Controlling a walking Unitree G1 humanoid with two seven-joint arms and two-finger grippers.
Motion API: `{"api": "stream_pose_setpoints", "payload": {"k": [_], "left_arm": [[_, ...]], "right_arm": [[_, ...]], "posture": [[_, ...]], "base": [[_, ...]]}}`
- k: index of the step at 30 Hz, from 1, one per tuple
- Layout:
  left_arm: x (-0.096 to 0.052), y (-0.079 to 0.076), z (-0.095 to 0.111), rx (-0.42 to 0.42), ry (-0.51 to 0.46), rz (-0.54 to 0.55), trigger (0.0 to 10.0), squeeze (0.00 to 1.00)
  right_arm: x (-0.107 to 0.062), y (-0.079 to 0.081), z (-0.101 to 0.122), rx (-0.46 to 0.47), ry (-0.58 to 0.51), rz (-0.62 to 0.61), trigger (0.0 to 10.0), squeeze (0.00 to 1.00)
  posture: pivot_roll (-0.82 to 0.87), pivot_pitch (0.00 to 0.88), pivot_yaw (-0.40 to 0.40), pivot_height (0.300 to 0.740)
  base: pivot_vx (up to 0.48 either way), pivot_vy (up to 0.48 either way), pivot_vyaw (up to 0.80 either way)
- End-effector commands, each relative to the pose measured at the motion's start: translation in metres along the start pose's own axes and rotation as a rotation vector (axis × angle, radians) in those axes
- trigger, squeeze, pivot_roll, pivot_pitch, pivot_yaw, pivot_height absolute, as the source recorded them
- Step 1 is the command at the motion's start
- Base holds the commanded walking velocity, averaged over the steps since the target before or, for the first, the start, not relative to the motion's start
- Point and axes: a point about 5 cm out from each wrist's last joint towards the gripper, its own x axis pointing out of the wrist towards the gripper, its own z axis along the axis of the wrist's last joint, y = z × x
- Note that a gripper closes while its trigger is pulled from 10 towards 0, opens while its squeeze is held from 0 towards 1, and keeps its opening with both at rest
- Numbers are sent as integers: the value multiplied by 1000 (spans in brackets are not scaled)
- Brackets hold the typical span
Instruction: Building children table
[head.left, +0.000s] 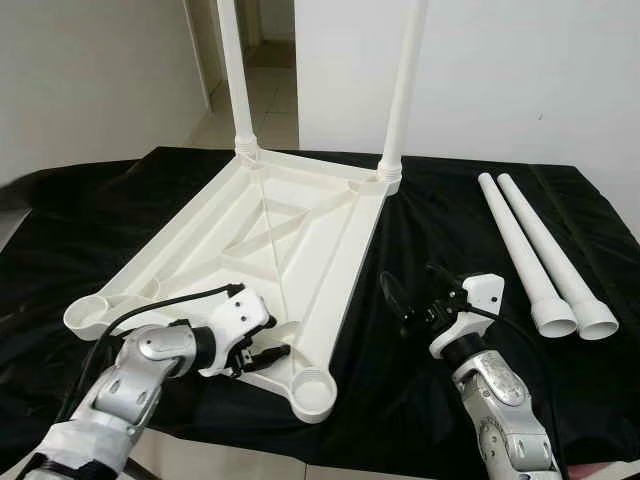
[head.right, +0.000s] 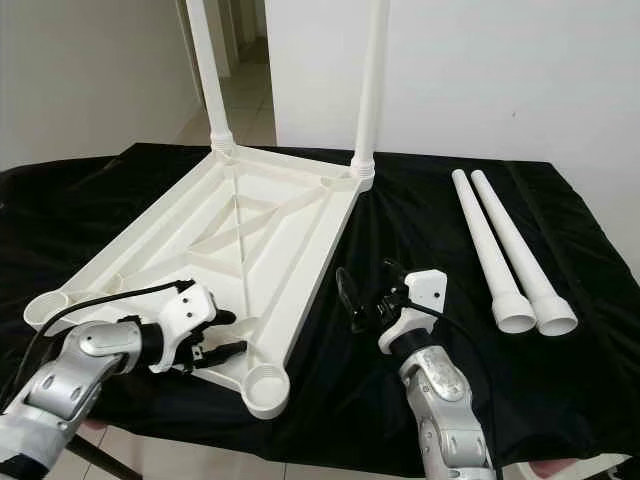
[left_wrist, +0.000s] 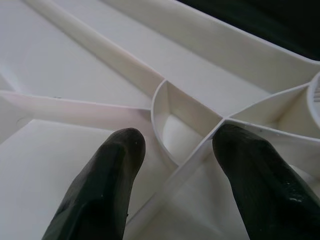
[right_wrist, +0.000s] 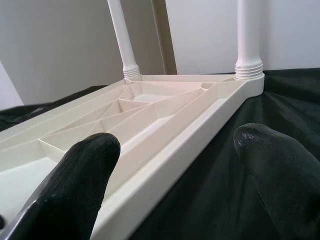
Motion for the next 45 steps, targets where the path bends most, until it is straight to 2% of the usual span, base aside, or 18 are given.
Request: {"api": "stream_pose_setpoints", "payload": {"k": [1,2,4,8,10,14,20,28,35,41,45], "left_arm": [[15,-2,8,-14,-29,49,10000,0],[15,-2,8,-14,-29,49,10000,0],[28,-5,14,-37,-61,69,10000,0],[36,-5,18,-55,-81,82,10000,0],[46,-8,25,-68,-107,79,10000,0],[54,-11,31,-68,-123,73,10000,0],[75,-10,41,-62,-146,90,10000,0],[87,-10,48,-49,-151,102,10000,0],[102,5,69,-53,-179,199,10000,0],[107,5,80,-47,-219,191,10000,0],[104,4,82,-40,-237,171,10000,0]], "right_arm": [[3,4,0,10,-4,6,10000,0],[3,4,0,10,-4,6,10000,0],[3,4,0,15,-7,2,10000,0],[2,5,0,15,-8,1,10000,0],[2,5,0,18,-8,1,10000,0],[3,6,0,21,-9,1,10000,0],[5,8,2,27,-15,-4,10000,0],[7,10,4,34,-25,-11,10000,0],[8,9,5,31,-34,-37,10000,0],[9,9,4,34,-37,-59,10000,0],[10,9,3,33,-34,-68,10000,0]], "posture": [[-42,37,48,740],[-42,37,48,740],[-42,40,48,740],[-41,42,48,740],[-45,45,46,740],[-50,53,43,740],[-61,57,40,740],[-80,61,44,740],[-84,57,48,740],[-78,50,52,740],[-72,45,53,740]], "base": [[0,0,0],[0,0,0],[0,0,0],[0,0,0],[0,0,0],[0,0,0],[0,0,0],[0,0,0],[0,0,0],[0,0,0],[0,0,0]]}}
